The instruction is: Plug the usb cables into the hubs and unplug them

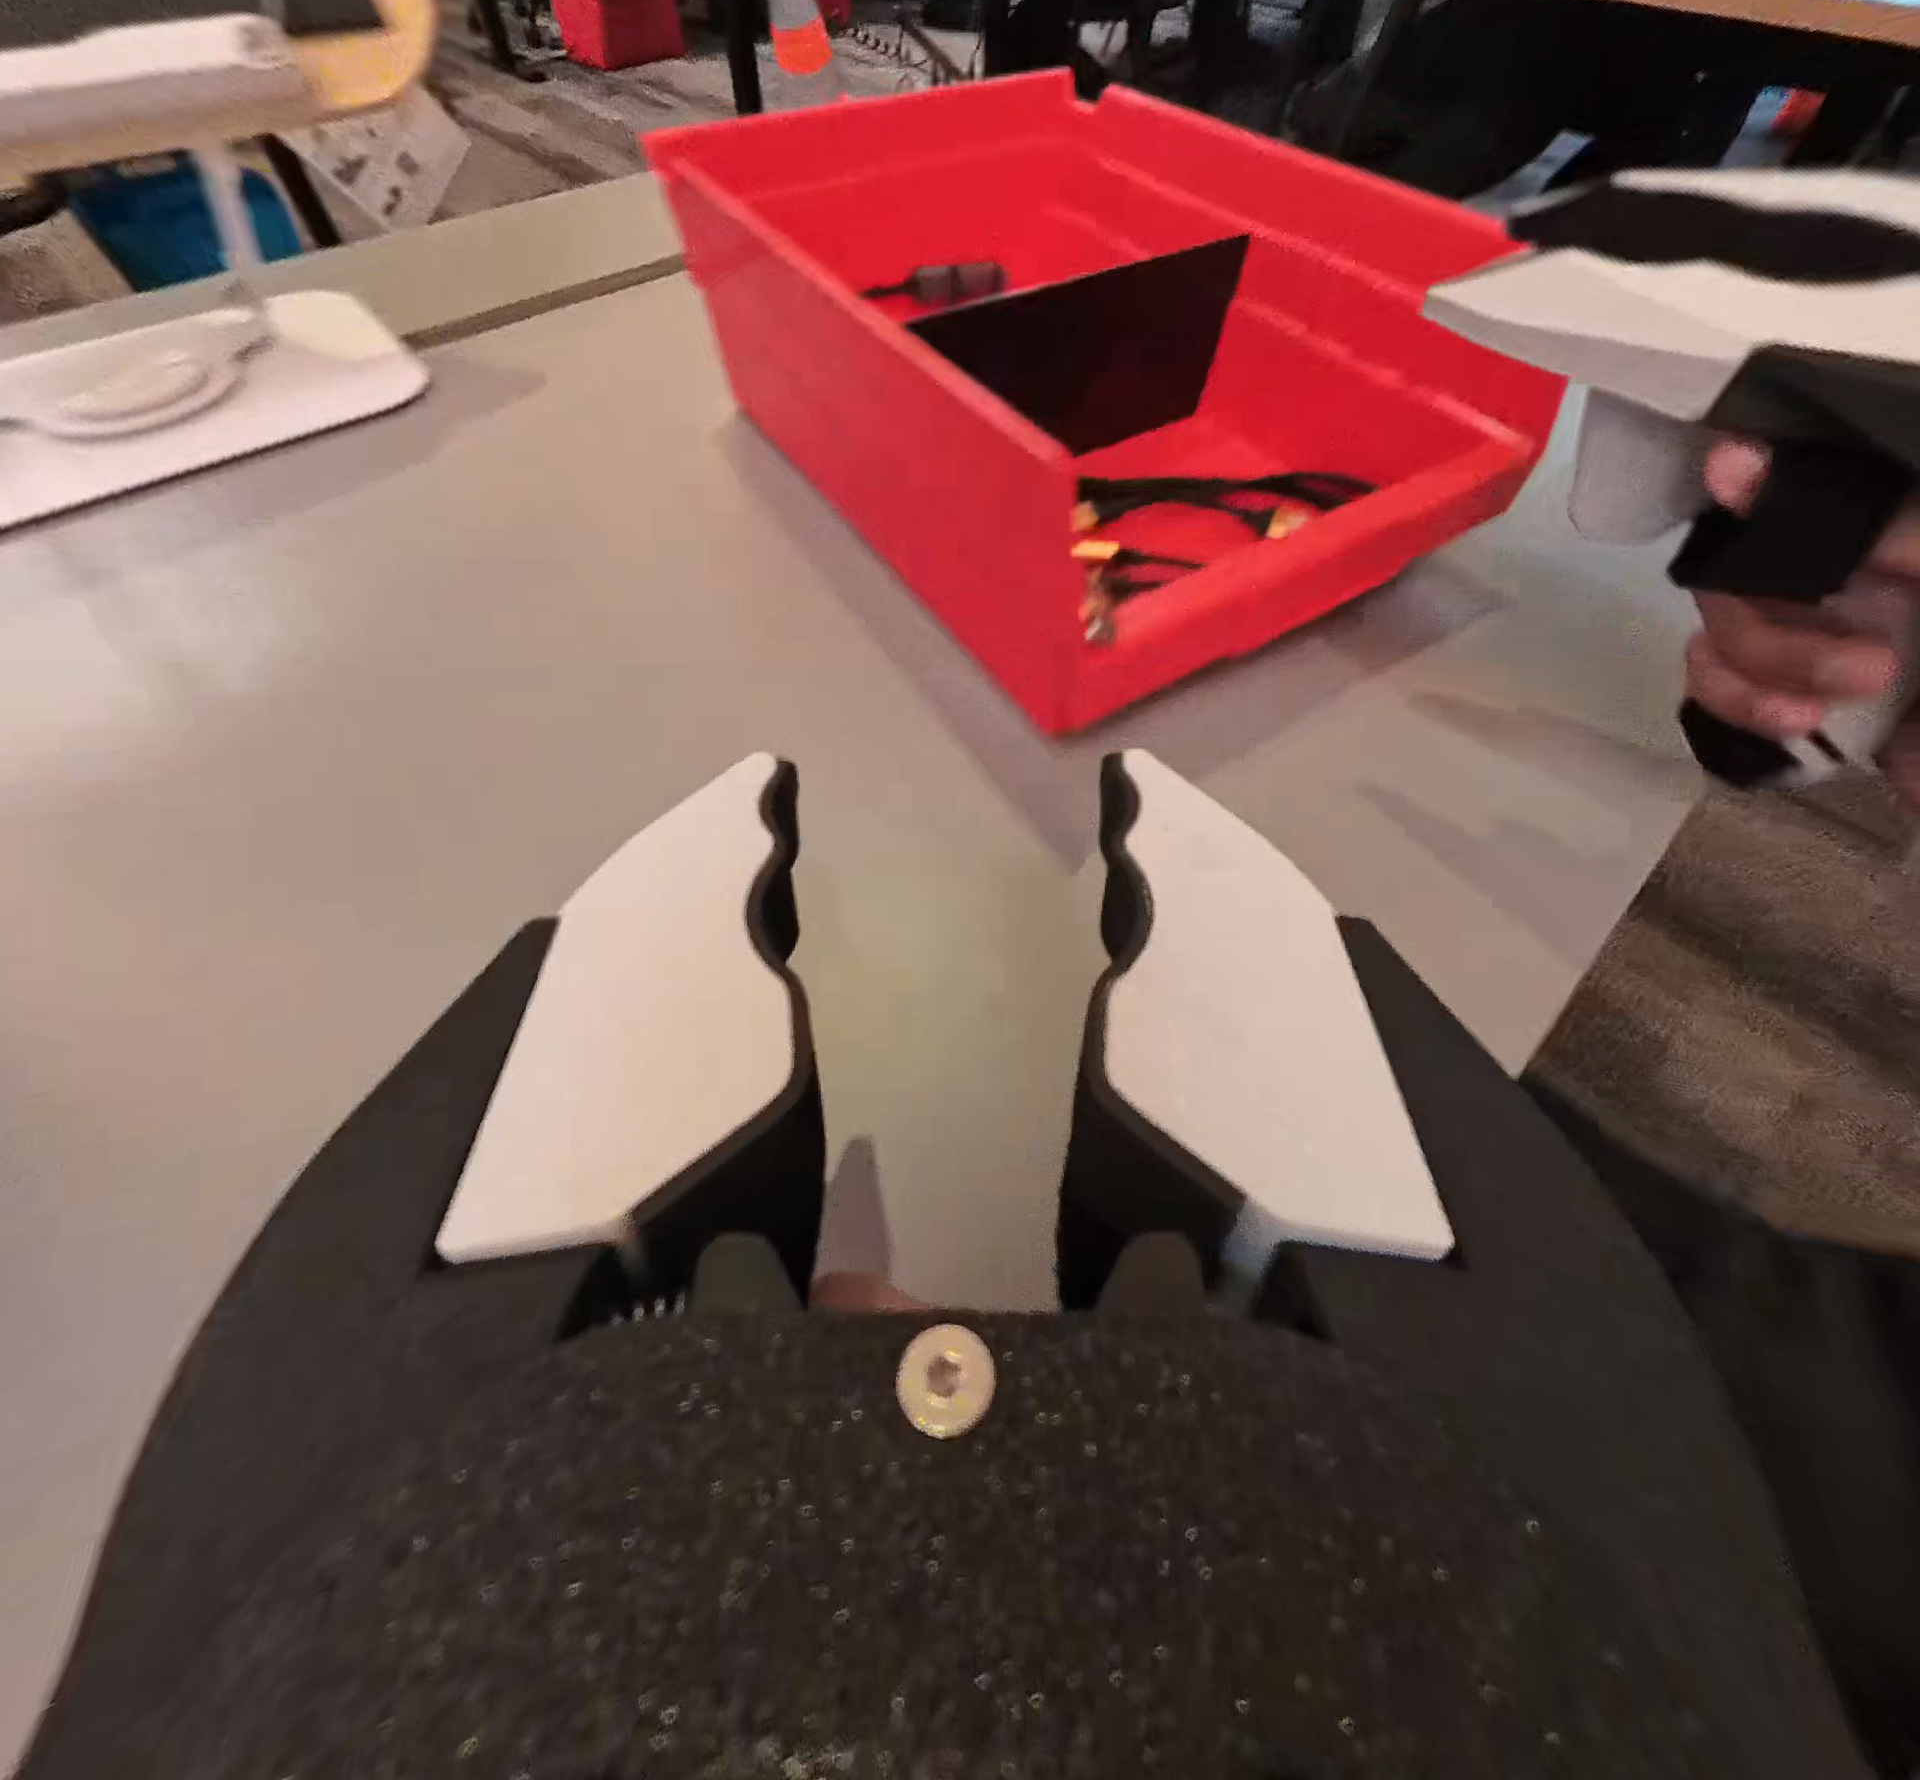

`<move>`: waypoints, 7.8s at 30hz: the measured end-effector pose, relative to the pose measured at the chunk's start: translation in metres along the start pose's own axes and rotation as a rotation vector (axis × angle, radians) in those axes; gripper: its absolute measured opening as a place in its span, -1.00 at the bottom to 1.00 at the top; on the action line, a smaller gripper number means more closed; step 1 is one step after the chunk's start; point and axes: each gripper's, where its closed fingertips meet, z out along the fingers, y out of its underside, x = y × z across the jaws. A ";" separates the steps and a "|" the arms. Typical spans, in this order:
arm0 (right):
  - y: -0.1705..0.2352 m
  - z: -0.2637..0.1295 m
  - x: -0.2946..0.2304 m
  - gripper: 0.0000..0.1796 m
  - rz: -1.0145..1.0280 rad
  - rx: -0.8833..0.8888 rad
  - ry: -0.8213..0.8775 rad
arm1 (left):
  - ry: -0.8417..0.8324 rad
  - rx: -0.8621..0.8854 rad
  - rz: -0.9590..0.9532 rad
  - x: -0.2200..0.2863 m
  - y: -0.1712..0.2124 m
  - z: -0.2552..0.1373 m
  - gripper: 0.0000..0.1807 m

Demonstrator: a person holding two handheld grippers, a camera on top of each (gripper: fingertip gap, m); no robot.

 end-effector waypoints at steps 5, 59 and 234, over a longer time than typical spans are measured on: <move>0.050 0.004 0.068 -0.45 0.149 -0.182 0.094 | -0.070 0.031 -0.108 0.005 -0.021 0.073 -0.55; -0.037 -0.009 -0.267 -0.86 0.152 0.066 -0.690 | -0.643 0.173 -0.337 -0.382 0.088 -0.247 -0.65; -0.008 0.045 -0.063 -0.68 0.043 -0.041 -0.405 | 0.217 -0.710 0.400 -0.366 -0.004 -0.114 -0.61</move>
